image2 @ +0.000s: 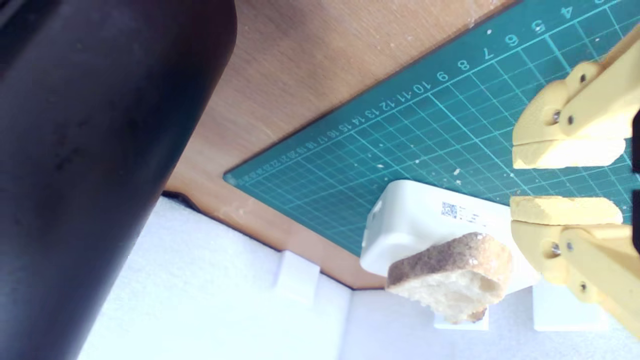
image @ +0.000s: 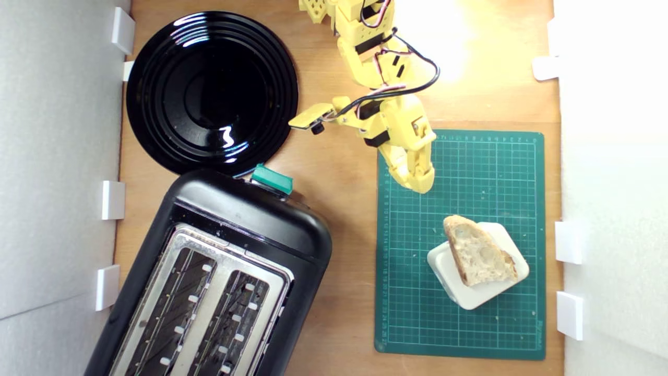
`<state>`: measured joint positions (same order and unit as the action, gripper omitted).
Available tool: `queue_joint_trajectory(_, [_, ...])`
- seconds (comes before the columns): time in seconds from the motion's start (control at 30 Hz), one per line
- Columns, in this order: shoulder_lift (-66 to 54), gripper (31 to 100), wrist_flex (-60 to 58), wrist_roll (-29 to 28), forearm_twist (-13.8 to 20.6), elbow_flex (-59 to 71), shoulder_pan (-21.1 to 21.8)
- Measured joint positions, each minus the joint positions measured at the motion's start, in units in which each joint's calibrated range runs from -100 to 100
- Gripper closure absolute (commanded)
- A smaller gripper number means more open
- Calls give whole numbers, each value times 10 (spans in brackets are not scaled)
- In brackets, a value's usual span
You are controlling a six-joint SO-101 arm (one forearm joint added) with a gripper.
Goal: Pick bread and place in toaster
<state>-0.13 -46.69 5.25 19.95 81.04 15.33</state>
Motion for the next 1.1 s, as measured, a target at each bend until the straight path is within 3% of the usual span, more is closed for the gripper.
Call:
queue_joint_trajectory(0.2, [2,505,0,0,1,0,1])
queue_joint_trajectory(0.37, [2,444,-3,0,1,-2,5])
queue_joint_trajectory(0.53, [3,441,-22,-7,-4,-6,11])
queue_joint_trajectory(0.77, [5,439,-60,-64,1,-7,21])
queue_joint_trajectory(1.1, [12,439,-76,-34,1,-7,21])
